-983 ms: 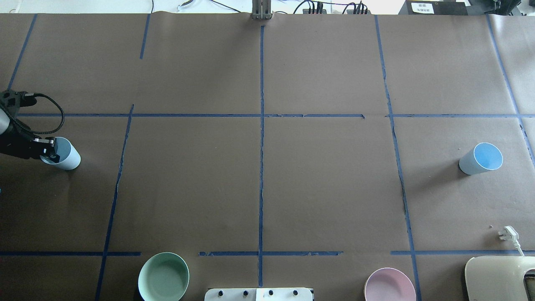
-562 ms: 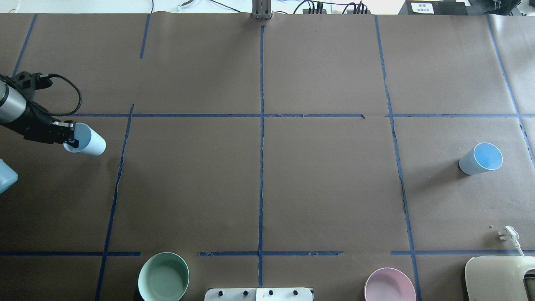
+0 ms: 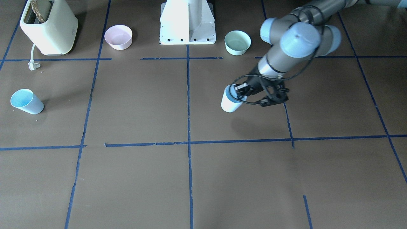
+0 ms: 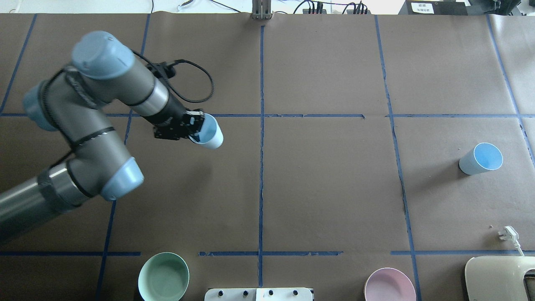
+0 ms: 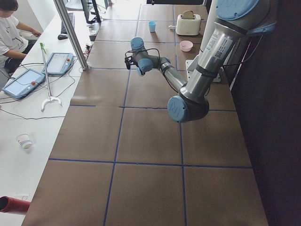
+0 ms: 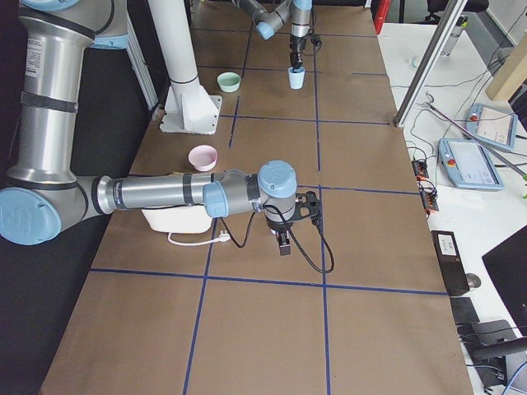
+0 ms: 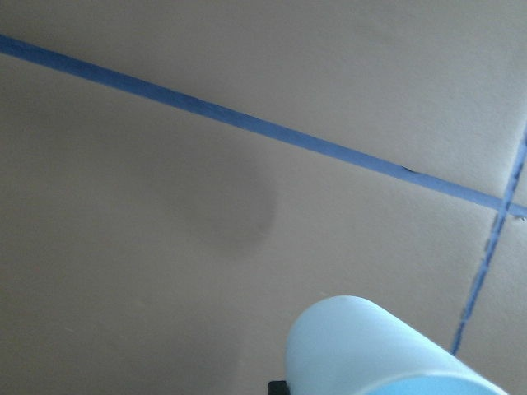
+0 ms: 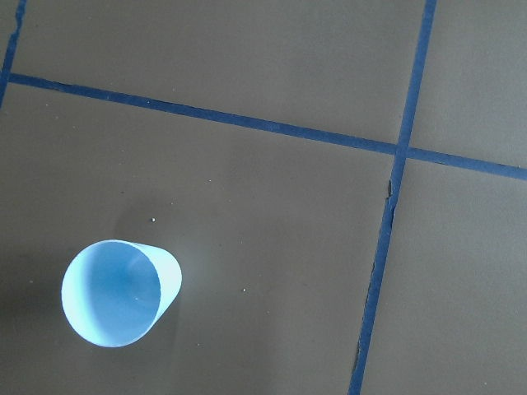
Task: Stack blue cups with both arms
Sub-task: 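Carry the cup with the left gripper to the table center and set it upright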
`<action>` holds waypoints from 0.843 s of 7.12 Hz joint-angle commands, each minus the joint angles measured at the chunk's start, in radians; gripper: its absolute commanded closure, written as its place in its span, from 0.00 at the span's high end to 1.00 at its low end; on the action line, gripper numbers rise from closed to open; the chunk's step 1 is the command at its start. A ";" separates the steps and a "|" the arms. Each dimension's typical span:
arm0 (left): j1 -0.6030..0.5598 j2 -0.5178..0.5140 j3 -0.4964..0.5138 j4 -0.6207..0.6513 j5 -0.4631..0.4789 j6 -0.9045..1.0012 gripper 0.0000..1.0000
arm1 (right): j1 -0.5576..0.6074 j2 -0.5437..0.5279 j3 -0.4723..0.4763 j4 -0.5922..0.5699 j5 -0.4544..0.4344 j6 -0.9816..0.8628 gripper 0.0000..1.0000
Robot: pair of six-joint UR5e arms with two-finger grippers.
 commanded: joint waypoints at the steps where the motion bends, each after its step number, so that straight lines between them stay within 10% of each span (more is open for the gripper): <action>1: 0.120 -0.149 0.114 0.051 0.142 -0.018 0.00 | -0.002 -0.002 -0.001 0.003 -0.001 0.006 1.00; 5: 0.163 -0.174 0.153 0.053 0.186 -0.017 0.04 | -0.002 -0.002 -0.001 0.003 -0.001 0.005 1.00; 6: 0.166 -0.167 0.153 0.051 0.186 -0.017 0.20 | -0.003 -0.002 -0.003 0.003 -0.001 0.006 1.00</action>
